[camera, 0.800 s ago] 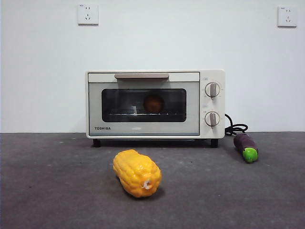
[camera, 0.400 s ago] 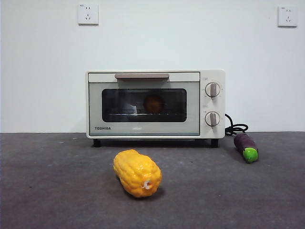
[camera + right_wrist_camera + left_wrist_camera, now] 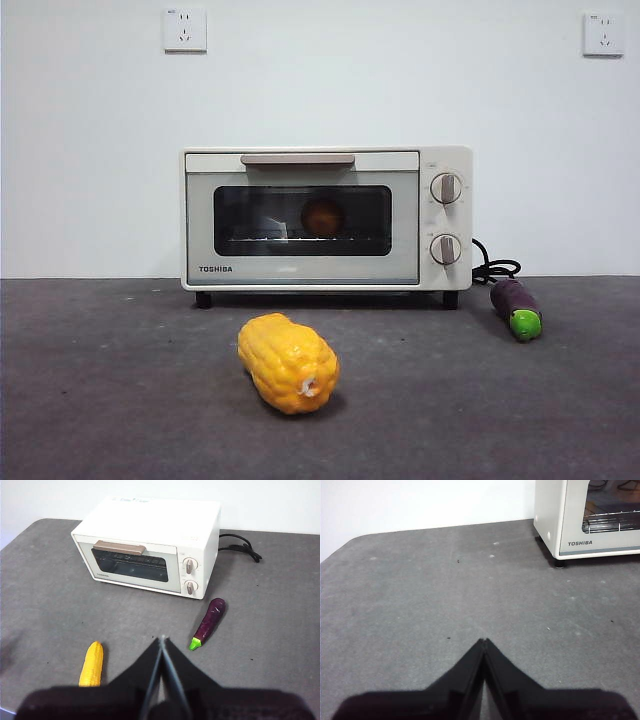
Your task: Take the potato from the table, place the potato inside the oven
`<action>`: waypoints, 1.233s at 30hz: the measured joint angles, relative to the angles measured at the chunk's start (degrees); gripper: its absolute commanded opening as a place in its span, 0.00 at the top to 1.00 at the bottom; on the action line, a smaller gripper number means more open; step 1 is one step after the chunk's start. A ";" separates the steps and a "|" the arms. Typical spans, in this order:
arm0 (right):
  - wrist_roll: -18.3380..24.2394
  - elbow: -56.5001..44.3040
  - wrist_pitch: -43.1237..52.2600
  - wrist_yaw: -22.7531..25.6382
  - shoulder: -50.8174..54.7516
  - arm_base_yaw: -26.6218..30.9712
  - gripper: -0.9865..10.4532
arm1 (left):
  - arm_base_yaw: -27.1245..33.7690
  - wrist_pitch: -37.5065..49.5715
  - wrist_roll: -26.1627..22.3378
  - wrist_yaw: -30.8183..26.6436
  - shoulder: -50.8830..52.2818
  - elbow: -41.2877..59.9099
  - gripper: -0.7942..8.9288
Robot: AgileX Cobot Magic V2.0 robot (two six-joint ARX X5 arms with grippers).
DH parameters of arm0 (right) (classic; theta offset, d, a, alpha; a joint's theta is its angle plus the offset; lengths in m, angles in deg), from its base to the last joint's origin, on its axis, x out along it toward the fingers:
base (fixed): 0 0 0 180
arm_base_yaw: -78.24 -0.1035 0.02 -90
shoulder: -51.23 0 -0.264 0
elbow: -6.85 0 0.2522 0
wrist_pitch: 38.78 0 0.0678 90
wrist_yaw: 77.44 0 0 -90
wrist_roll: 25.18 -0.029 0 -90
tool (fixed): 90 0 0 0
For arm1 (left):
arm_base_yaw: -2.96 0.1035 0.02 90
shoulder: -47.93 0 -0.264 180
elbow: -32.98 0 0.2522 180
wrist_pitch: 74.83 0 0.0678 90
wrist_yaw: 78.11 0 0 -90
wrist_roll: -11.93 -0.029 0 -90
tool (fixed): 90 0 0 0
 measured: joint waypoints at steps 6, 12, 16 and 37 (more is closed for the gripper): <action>1.68 0.00 0.00 1.70 0.00 1.73 0.91 | 0.00 0.00 0.00 0.00 -0.61 0.00 0.92; 12.00 -7.76 6.54 1.03 3.67 13.90 0.91 | 0.00 0.00 0.00 0.02 -0.94 0.00 0.92; 17.62 -21.05 22.67 -5.97 9.62 22.80 0.91 | 0.00 0.02 0.00 0.02 -1.05 0.00 0.92; 22.77 -83.08 71.41 -37.53 38.27 55.12 0.91 | 0.00 0.00 0.02 0.00 -1.16 0.00 0.92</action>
